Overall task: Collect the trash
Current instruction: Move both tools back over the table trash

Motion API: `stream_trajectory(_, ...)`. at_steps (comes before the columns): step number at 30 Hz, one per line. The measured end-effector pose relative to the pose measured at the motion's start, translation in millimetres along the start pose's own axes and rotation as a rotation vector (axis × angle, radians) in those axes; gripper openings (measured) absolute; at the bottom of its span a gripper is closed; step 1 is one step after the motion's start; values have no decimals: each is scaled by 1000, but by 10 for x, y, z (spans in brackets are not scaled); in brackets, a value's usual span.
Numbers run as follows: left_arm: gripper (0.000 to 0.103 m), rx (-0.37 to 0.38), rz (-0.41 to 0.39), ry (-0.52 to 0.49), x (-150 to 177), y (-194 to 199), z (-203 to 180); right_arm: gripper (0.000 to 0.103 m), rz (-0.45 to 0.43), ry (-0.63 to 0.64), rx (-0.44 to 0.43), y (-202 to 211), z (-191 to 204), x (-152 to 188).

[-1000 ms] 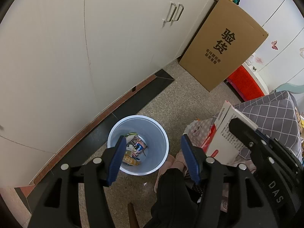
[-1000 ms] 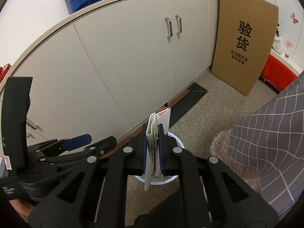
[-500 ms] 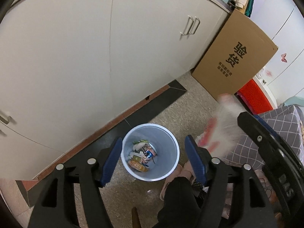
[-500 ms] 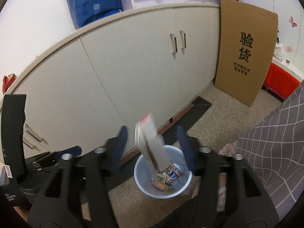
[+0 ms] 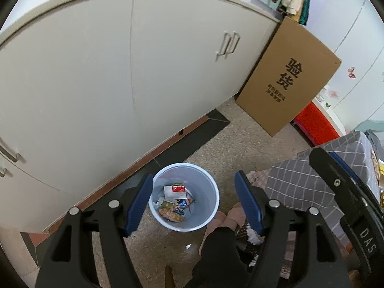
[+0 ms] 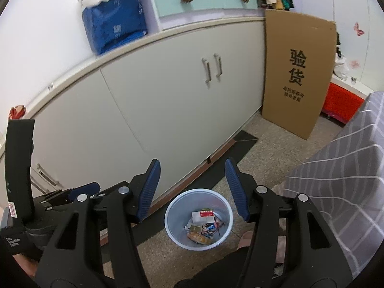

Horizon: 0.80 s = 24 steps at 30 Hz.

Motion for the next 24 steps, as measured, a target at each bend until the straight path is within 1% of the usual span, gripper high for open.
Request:
stream_trajectory(6, 70, 34, -32, -58, 11, 190, -431, 58, -46, -50, 20, 397, -375, -65)
stream_trajectory(10, 70, 74, -51, -122, 43, 327, -865, 60, -89, -88, 51, 729, -753, -103)
stream_trajectory(11, 70, 89, -53, -144, 59, 356, -1022, 60, -99, -98, 61, 805, -859, -115)
stream_trajectory(13, 71, 116, -53, -180, 92, 390, -1285, 61, -127, -134, 89, 1009, -1164, -126)
stream_trajectory(14, 71, 130, -55, -202, 114, 410, -1455, 63, -135, -144, 101, 1075, -1268, -123)
stream_trajectory(16, 74, 165, -55, -251, 175, 438, -1810, 64, -160, -182, 144, 1276, -1612, -97)
stream_trajectory(17, 74, 181, -50, -268, 199, 437, -1929, 65, -168, -195, 159, 1346, -1738, -79)
stream_trajectory(19, 74, 222, -37, -309, 287, 426, -2240, 67, -183, -238, 216, 1539, -2133, -10)
stream_trajectory(22, 74, 283, -4, -401, 478, 372, -2841, 69, -189, -298, 290, 1750, -2648, 116)
stream_trajectory(24, 75, 308, 11, -461, 622, 334, -3182, 71, -187, -334, 331, 1866, -2954, 208)
Point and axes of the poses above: each gripper's, at about its wrist camera, not at the fingertips, and y roughly against the way its jaws point, z to its left, x to its underside, the point moved 4 cm from there along -y, roughly the way its jaws point, and after that the axes turned 13 degrees about x, right-handed, at the moved point
